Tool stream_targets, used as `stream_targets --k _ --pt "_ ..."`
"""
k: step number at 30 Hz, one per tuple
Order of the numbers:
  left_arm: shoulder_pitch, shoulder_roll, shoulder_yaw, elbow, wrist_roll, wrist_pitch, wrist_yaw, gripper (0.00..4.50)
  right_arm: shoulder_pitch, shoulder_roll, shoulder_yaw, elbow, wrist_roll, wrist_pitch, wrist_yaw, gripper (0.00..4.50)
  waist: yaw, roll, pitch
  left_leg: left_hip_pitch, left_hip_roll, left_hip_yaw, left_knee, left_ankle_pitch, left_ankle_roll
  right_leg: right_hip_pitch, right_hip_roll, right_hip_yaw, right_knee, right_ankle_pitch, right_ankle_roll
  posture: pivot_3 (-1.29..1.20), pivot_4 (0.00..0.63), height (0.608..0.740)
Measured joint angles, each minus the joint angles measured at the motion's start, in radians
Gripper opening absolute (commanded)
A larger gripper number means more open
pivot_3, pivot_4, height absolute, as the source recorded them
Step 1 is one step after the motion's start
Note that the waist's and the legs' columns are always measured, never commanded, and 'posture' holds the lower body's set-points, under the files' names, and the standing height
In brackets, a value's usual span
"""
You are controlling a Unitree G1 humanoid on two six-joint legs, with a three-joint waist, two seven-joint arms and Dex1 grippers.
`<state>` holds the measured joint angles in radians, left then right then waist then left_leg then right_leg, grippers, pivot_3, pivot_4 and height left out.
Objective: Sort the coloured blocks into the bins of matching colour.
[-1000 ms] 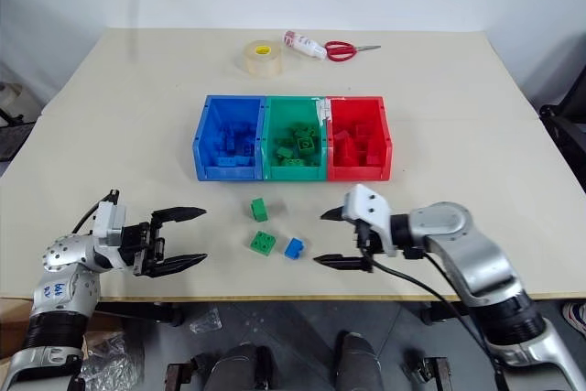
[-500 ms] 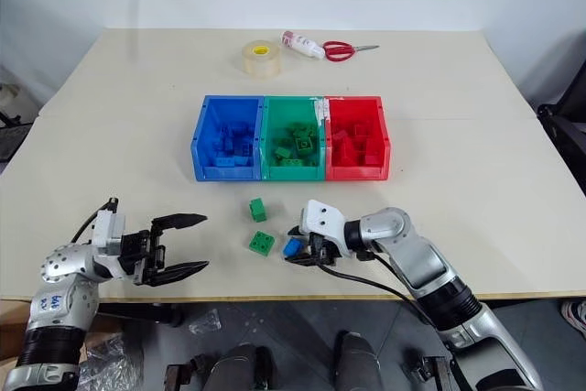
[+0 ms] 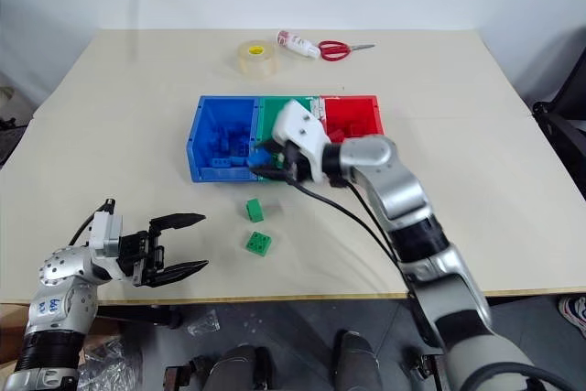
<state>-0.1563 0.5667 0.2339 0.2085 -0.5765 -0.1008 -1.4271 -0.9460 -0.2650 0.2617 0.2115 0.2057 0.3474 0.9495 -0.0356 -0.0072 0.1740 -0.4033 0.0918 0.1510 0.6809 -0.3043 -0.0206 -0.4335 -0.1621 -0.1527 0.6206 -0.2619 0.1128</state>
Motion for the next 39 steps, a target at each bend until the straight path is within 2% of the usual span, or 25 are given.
stream_targets --k 4,6,9,12,13,17,22,26,29,34,39 --pt "-0.005 -0.004 -0.004 0.001 0.0 -0.006 0.008 4.5 -0.171 0.12 -0.001 0.323 -0.062 -0.17 -0.07 1.63 -0.004 0.0 0.0 0.0 0.0 0.0 0.0 0.0 0.0 0.0 0.0 0.0 0.0 0.0 0.0 0.0 0.15 0.74" --pt "-0.006 -0.008 -0.007 0.001 0.0 -0.009 0.009 4.5 -0.245 0.169 -0.009 0.483 -0.089 -0.25 -0.118 2.36 -0.005 0.0 0.0 0.0 0.0 0.0 0.0 0.0 0.0 0.0 0.0 0.0 0.0 0.0 0.0 0.0 0.15 0.74" --pt "-0.008 -0.013 -0.009 0.001 0.0 -0.011 0.016 4.5 -0.305 0.219 -0.037 0.652 -0.117 -0.343 -0.191 3.22 -0.008 0.0 0.0 -0.001 0.0 0.001 -0.001 0.0 0.0 0.0 0.0 0.0 0.0 0.0 0.0 0.0 0.15 0.74" --pt "-0.009 -0.014 -0.01 0.001 0.0 -0.013 0.016 4.5 -0.312 0.236 -0.054 0.717 -0.128 -0.401 -0.207 4.25 -0.012 0.0 0.0 -0.001 0.0 0.001 -0.001 0.0 0.0 -0.001 0.0 0.0 0.0 0.0 0.0 0.0 0.15 0.74" --pt "-0.009 -0.014 -0.01 0.001 0.0 -0.014 0.017 4.5 -0.308 0.236 -0.058 0.717 -0.128 -0.412 -0.2 4.44 -0.014 0.0 0.0 -0.001 0.0 0.001 -0.001 0.0 0.0 -0.001 0.0 0.0 0.0 0.0 0.0 0.0 0.15 0.74" --pt "-0.019 -0.016 -0.013 0.003 0.001 -0.016 0.016 4.5 -0.225 0.202 -0.071 0.621 -0.121 -0.423 -0.113 4.44 -0.019 0.0 0.0 -0.001 0.0 0.0 -0.001 0.0 0.0 0.0 0.0 0.0 0.0 0.0 0.0 0.0 0.15 0.74" --pt "-0.027 -0.016 -0.018 0.016 0.001 -0.016 0.007 4.5 0.054 -0.006 -0.061 0.222 -0.035 -0.251 0.127 4.44 -0.008 0.0 0.0 -0.001 0.0 0.0 0.0 -0.001 0.0 0.0 0.0 0.0 -0.001 0.0 0.0 0.0 0.15 0.74" --pt "-0.035 -0.014 -0.022 0.037 0.001 -0.016 -0.005 4.5 0.231 -0.183 -0.071 -0.068 0.048 -0.107 0.254 4.44 -0.006 0.0 0.0 0.0 0.0 0.0 0.0 -0.001 0.0 0.0 0.0 0.0 -0.001 0.0 0.0 0.0 0.15 0.74" --pt "-0.036 -0.012 -0.025 0.04 0.002 -0.015 -0.009 4.5 0.348 -0.306 -0.095 -0.197 0.1 -0.066 0.322 4.44 -0.001 0.0 0.0 0.0 0.0 0.0 0.0 -0.001 -0.001 0.001 0.0 0.0 -0.001 0.0 0.0 0.0 0.15 0.74" --pt "-0.009 0.015 -0.015 0.03 0.003 -0.006 0.0 4.5 0.489 -0.472 -0.167 -0.266 0.167 -0.042 0.413 4.44 0.003 0.0 0.0 0.001 0.001 0.001 0.0 -0.001 -0.001 0.001 0.0 0.0 -0.002 0.0 0.0 0.0 0.15 0.74" --pt "0.091 0.047 0.018 -0.064 0.005 0.016 0.065 4.5 0.489 -0.505 -0.195 -0.259 0.194 -0.045 0.446 4.44 0.004 0.0 0.0 0.001 0.002 0.001 0.0 -0.002 -0.001 0.001 0.001 0.0 -0.002 0.0 0.0 0.0 0.15 0.74"
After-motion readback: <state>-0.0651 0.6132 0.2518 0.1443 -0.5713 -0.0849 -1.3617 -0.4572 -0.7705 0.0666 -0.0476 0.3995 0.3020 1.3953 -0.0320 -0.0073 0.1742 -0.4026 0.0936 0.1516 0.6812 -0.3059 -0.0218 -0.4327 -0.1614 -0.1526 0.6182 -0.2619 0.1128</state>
